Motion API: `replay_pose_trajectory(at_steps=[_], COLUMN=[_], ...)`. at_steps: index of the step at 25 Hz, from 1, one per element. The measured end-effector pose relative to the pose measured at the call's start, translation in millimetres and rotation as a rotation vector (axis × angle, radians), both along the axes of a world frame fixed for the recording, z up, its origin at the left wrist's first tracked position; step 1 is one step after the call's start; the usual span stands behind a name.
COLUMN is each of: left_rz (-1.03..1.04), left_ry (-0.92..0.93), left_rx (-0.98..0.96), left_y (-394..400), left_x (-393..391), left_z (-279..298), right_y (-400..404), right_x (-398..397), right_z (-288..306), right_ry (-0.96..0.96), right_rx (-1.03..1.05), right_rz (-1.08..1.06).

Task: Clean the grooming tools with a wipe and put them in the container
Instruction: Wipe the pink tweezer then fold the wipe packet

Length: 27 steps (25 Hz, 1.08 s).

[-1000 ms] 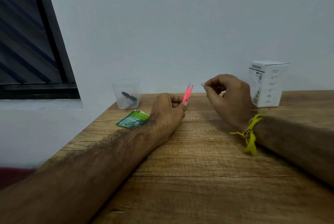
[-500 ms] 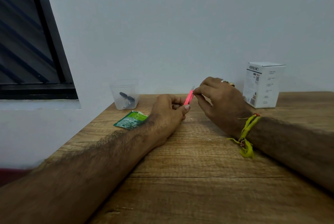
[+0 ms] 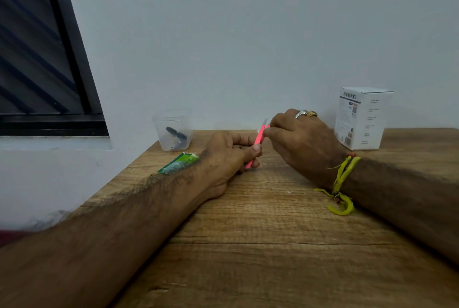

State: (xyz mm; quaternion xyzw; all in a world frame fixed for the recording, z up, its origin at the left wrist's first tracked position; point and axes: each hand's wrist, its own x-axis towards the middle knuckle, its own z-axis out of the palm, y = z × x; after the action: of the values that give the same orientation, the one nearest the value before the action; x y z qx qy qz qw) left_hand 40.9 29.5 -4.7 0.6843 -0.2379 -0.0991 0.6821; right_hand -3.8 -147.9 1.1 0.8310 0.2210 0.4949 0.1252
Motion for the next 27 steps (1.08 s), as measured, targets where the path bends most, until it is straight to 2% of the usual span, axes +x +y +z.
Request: replay_pose_trajectory(at_steps=[3,7,13,21,24,27], left_rz=[0.001,-0.018,0.000,-0.008,0.005,0.005], left_ry=[0.032,0.046,0.039,0.037,0.035,0.031], left_rx=[-0.021,-0.034,-0.025,-0.022,-0.009,-0.004], left_y=[1.9,1.2,1.5,-0.8,-1.4,-1.4], left_x=[-0.4,-0.6,-2.5,-4.2,-3.8,-3.1], left_z=[0.9,0.9,0.2,1.3,0.8,0.7], right_y=[1.0,1.2,2.7,1.4,4.4,8.6], right_x=[-1.4,-3.3,-4.1,-2.1,-6.4,-8.1], right_z=[0.9,1.7,1.4,-4.9,-4.9,-5.7], right_ry=[0.031,0.034,0.143,0.144,0.141,0.183], right_rx=[-0.118,-0.145,-0.107,0.394,0.672,0.671], right_rz=[0.011,-0.128,0.023,0.189,0.223,0.218])
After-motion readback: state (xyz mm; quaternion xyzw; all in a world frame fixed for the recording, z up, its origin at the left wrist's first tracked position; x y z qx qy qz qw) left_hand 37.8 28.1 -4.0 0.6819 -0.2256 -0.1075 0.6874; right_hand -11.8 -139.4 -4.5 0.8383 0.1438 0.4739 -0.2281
